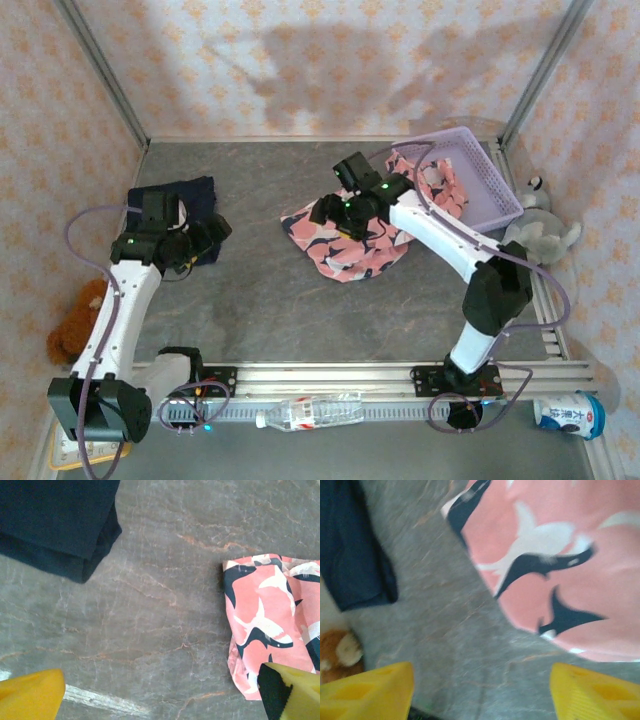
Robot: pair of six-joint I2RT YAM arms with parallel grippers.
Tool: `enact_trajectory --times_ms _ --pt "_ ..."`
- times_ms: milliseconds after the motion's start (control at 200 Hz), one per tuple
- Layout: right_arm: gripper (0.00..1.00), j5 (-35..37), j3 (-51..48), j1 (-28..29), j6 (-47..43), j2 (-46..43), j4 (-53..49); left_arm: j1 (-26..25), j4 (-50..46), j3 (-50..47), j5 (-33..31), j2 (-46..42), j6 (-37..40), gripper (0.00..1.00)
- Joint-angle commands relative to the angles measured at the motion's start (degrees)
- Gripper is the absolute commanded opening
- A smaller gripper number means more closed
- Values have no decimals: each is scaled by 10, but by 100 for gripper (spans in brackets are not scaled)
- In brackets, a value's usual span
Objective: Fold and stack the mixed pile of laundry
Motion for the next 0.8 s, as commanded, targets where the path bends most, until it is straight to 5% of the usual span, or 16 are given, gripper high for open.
enact_trajectory --times_ms 0,115,250,545,585,706,791 --pt "83 159 -12 -43 -17 -79 -61 -9 23 -25 30 -43 -37 100" --pt "95 207 -74 -113 4 -131 -74 -17 34 -62 49 -75 -63 100" --pt "99 159 -188 -195 39 -184 -14 -32 49 -99 62 -93 -82 100" --pt "97 68 -301 -204 55 -120 165 -95 81 -137 53 -83 -111 100" --pt "81 75 -289 -204 44 -100 173 -109 85 -136 50 -75 -115 100" --pt "0 94 -233 -202 25 -89 170 -147 88 -118 37 -49 -120 100" --pt "0 116 -192 -200 11 -125 156 -165 79 -99 21 -38 -113 100"
